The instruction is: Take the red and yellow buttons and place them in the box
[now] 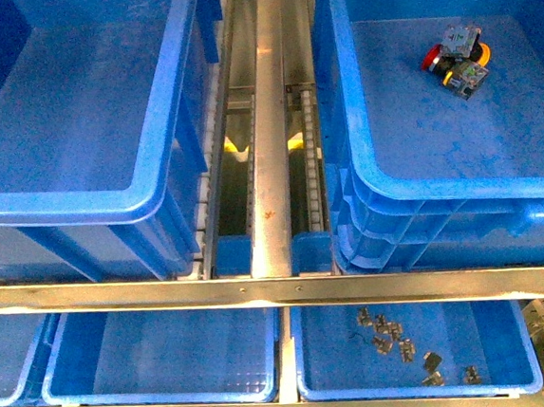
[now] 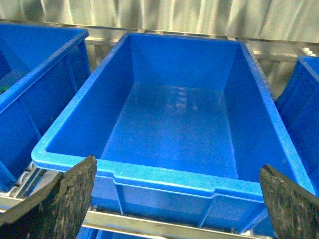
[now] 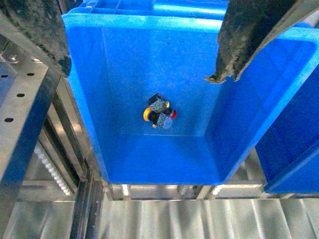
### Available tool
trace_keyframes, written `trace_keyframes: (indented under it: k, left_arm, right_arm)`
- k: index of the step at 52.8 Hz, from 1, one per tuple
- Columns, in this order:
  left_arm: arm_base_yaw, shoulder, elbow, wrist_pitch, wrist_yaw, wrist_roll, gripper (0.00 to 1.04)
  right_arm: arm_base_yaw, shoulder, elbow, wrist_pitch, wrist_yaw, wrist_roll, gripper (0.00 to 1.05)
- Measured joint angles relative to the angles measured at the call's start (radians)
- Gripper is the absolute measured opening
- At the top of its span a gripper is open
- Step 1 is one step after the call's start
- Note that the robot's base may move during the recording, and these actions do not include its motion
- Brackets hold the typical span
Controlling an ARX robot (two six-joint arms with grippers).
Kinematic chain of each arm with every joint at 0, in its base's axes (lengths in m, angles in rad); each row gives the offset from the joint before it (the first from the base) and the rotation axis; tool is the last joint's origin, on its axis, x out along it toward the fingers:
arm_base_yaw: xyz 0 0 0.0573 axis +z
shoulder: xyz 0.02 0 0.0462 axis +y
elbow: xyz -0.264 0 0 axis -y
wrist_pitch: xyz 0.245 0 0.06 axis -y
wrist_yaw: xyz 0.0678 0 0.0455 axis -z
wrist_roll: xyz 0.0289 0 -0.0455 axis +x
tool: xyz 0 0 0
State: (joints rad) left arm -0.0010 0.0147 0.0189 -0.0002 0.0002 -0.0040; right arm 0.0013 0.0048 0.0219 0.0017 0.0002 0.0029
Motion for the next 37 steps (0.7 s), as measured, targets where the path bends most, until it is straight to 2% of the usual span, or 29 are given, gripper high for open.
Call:
trace_keyframes:
  k: [5,37]
  left_arm:
    - [0.000,0.000,0.000,0.000,0.000,0.000,0.97]
    - [0.000,0.000,0.000,0.000,0.000,0.000,0.97]
  right_arm:
    - [0.000,0.000,0.000,0.000,0.000,0.000,0.99]
    - [0.000,0.000,0.000,0.000,0.000,0.000,0.98]
